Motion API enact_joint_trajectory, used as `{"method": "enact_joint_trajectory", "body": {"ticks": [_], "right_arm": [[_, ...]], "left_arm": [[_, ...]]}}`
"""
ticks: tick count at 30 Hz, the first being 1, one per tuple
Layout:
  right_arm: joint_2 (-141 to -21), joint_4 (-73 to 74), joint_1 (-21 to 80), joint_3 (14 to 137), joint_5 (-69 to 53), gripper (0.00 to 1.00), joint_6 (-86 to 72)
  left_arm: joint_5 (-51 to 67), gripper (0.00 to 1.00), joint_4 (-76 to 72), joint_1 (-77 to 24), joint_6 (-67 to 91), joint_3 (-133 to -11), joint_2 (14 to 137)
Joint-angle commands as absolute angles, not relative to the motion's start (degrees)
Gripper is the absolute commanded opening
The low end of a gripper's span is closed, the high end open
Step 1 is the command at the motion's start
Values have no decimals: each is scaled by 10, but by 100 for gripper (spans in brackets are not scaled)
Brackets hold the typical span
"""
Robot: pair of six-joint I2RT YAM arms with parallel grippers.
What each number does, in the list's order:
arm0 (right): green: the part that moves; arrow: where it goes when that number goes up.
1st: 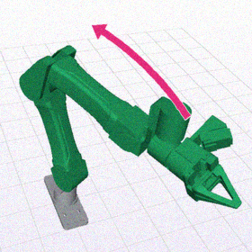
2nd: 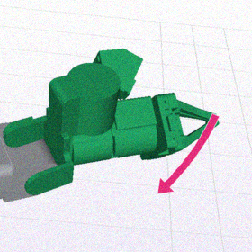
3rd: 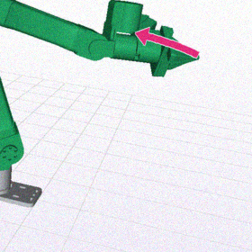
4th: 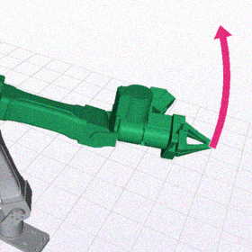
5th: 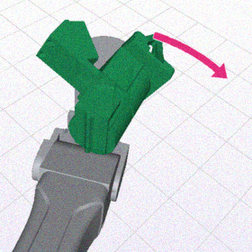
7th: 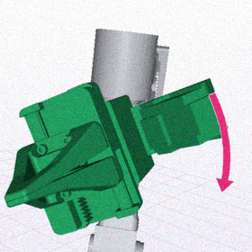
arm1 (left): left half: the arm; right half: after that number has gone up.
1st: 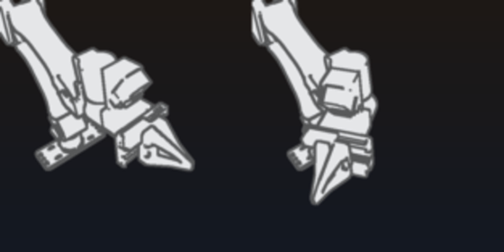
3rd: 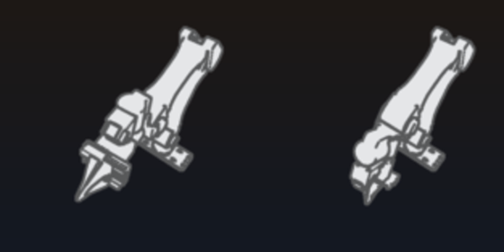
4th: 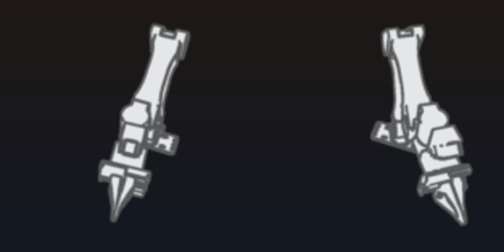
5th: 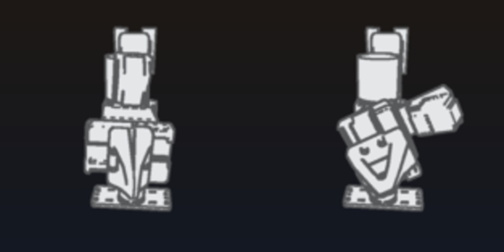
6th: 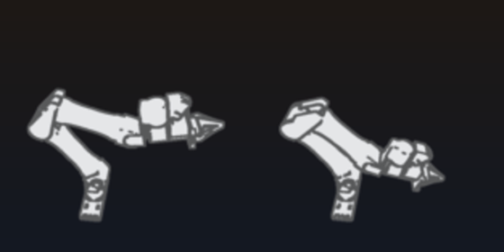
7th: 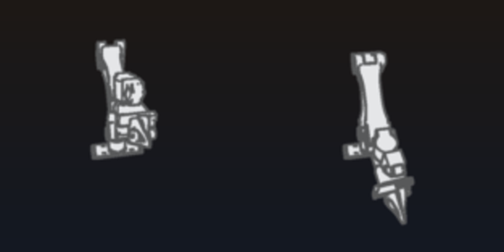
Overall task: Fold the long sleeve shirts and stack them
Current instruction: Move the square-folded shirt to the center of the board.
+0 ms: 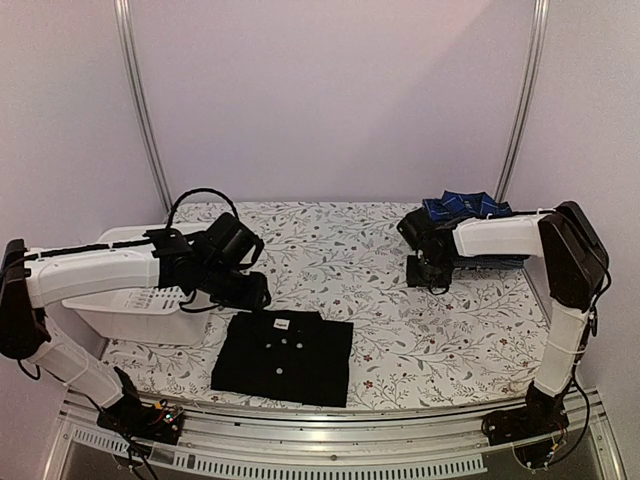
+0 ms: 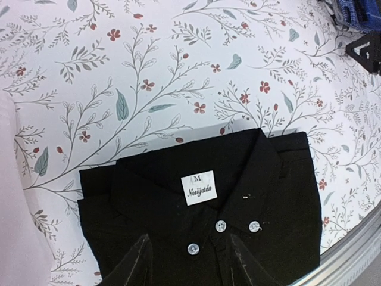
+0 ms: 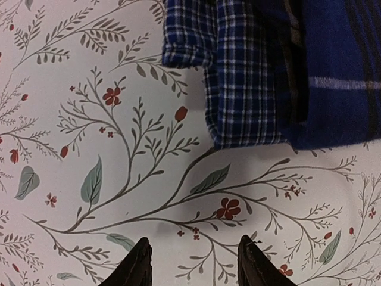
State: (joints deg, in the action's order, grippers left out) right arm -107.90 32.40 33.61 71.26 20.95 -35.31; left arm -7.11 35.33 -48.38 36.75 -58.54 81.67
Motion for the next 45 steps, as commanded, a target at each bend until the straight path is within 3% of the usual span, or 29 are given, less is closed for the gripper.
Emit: {"method": "enact_joint_trajectory", "body": {"ticks": [1,15,21,25,31,45], "right_arm": [[-1123,312,306,760,252,48,-316],[-1226,294,244,845,255,44,-269],[-1252,278,240,850,279,38,-261],[-1270,276,240,857,294,28,-259],[-1269,285,240,858,306,0,-254],[-1147,351,306,774,214,0,-312]], "left_arm": [[-78,41,359,-486,344,-611,822],[-73,41,359,-478,332,-620,817],[-72,41,359,-477,334,-618,816],[-70,41,359,-477,335,-619,817],[-71,41,359,-478,335,-619,819],[-49,41,329,-478,335,-599,824]]}}
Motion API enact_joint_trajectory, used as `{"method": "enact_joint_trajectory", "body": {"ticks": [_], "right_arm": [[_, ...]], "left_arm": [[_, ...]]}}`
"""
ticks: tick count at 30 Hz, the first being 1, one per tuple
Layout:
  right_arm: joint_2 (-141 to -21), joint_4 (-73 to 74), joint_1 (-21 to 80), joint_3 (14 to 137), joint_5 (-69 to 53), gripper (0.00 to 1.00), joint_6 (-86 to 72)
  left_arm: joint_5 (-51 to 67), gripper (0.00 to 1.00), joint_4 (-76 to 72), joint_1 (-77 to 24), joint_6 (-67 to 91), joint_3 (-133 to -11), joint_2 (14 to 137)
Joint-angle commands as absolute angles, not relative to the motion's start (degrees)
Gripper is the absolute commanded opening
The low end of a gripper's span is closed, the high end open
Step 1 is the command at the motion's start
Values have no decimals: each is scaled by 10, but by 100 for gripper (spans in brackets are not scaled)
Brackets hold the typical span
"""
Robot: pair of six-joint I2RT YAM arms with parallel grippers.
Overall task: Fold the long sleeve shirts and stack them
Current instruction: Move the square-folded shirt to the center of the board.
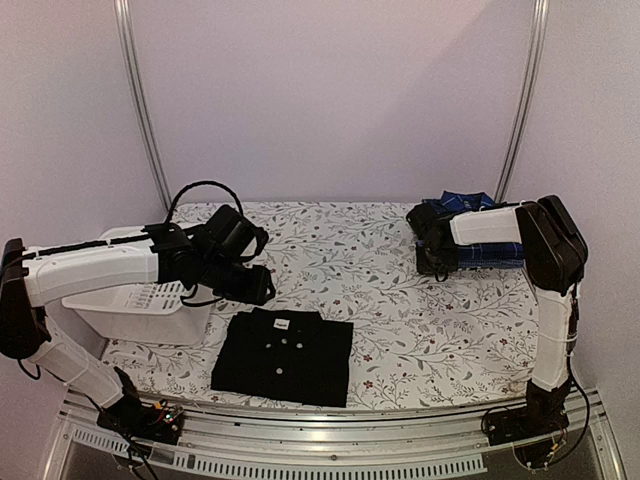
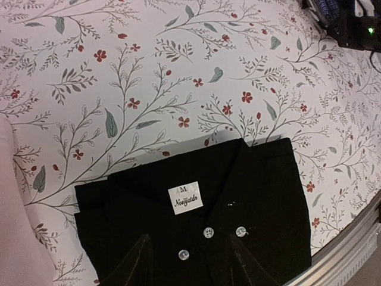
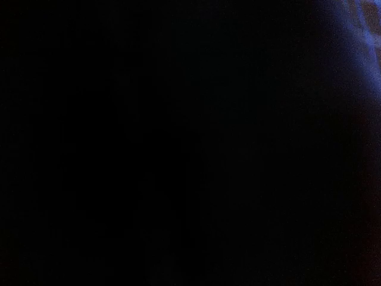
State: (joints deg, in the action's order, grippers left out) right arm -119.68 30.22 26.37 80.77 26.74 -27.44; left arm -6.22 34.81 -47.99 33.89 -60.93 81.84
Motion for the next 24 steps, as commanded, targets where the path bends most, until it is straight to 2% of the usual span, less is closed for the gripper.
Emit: {"method": "enact_joint_trajectory", "body": {"ticks": [1,10,19,21,24], "right_arm": [[-1136,355,317,769,207,0,-322],[-1103,362,436,752,155,0,-410],[-1082,336,495,723,113,0,-455],[-1074,329,496,715,107,4,-457],[-1055,316,503,707,93,18,-453]], "left_arm": [[-46,41,326,-478,336,-593,824],[-20,40,294,-478,349,-542,801],[-10,40,290,-480,384,-472,765],[-14,41,291,-482,390,-451,750],[-24,41,303,-481,401,-432,730]]}}
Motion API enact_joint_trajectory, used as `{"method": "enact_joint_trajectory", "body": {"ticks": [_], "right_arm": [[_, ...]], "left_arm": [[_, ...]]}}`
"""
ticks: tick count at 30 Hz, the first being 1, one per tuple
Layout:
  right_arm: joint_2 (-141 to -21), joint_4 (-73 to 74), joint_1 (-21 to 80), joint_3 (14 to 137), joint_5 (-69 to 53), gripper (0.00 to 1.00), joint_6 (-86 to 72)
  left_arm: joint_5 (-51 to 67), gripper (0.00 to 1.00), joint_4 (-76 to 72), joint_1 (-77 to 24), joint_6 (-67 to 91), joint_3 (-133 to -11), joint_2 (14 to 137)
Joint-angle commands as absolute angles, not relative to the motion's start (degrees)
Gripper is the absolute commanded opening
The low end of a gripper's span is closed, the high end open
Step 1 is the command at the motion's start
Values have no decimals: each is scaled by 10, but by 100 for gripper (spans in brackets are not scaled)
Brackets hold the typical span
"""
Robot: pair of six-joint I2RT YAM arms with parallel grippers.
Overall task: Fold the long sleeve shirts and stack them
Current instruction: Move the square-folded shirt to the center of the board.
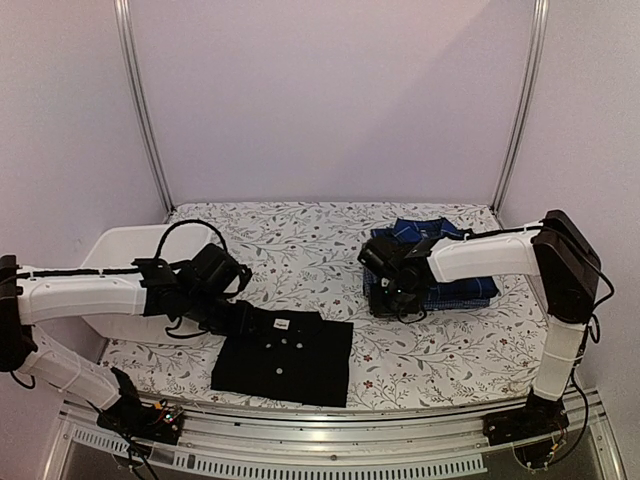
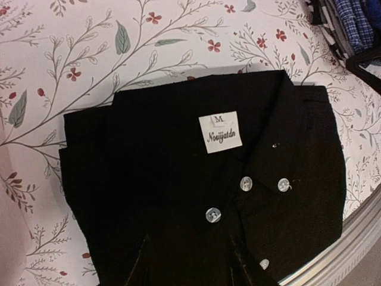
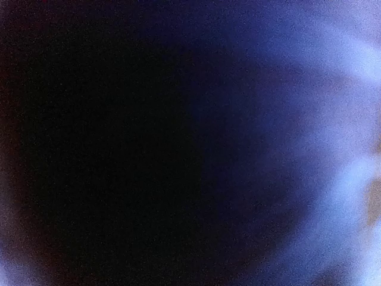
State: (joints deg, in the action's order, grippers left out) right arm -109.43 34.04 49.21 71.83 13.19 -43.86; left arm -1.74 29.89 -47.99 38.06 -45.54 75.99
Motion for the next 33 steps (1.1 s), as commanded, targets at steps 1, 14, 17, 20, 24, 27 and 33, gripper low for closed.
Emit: {"method": "enact_joint_trajectory", "body": {"ticks": [1,14,17,20,24,27,33], "right_arm": [[-1048,310,509,706,85,23,-451],[-1050,274,612,671,33,40,-485],[-1055,258,622,661,25,41,-498],[-1055,244,623,654,23,41,-503],[-1058,240,624,649,27,40,-496],[-1073,237,624,653,13,33,-483],[-1091,232,621,651,11,10,-475]], "left_arm": [[-29,41,310,-481,404,-427,724],[-92,44,397,-498,525,-373,666],[-105,45,397,-507,556,-363,656],[-111,46,389,-512,576,-346,645],[-105,45,373,-516,587,-325,653],[-98,44,354,-527,589,-318,663],[-81,43,328,-543,584,-325,698]]}}
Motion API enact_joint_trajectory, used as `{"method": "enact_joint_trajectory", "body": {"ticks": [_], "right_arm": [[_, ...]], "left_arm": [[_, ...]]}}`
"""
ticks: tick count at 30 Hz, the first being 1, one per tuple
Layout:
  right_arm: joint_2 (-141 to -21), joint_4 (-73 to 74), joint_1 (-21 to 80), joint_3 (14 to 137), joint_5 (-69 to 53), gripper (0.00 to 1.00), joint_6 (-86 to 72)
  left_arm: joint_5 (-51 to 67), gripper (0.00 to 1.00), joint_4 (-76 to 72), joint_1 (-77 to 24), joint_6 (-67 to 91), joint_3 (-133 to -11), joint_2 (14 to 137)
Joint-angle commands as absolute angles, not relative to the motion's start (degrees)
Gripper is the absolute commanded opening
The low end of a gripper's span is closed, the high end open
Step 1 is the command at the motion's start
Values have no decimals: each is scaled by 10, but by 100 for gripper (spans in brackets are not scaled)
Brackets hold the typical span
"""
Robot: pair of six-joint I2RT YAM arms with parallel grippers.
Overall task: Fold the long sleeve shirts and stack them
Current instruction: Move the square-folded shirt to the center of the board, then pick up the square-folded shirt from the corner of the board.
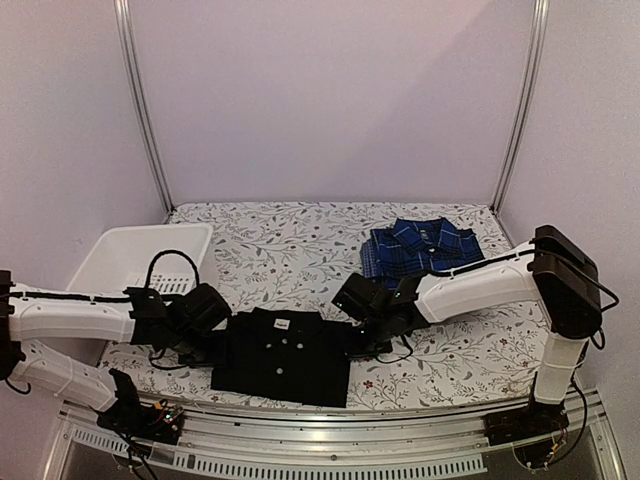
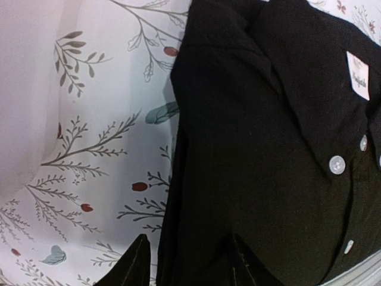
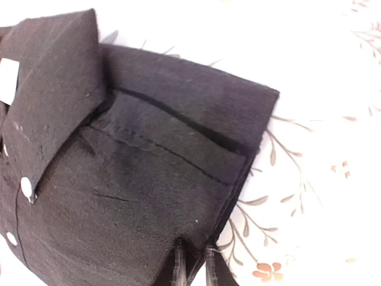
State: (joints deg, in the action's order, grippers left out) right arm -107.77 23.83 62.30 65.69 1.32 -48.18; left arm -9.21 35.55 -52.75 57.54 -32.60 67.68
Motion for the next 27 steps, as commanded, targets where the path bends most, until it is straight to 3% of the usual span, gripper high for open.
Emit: {"method": "enact_joint_trajectory", "body": {"ticks": [1,5,10,14,19,27], "right_arm": [[-1091,235,618,650,16,7,-473],[-1075,240,593,632,32,3,-469],[-1058,244,573,625,46,6,-456],[-1058,250,571,635,45,17,-448],[-1047,255,580,635,39,34,-454],[-1070,281,608,652,48,39,-483]], "left_arm": [[-80,43,324,-549,584,-328,705],[-81,43,314,-575,591,-347,732],[-88,43,315,-593,601,-370,757],[-113,45,341,-593,609,-375,758],[-126,55,338,-585,577,-372,761],[-81,56,259,-530,508,-343,768]]}}
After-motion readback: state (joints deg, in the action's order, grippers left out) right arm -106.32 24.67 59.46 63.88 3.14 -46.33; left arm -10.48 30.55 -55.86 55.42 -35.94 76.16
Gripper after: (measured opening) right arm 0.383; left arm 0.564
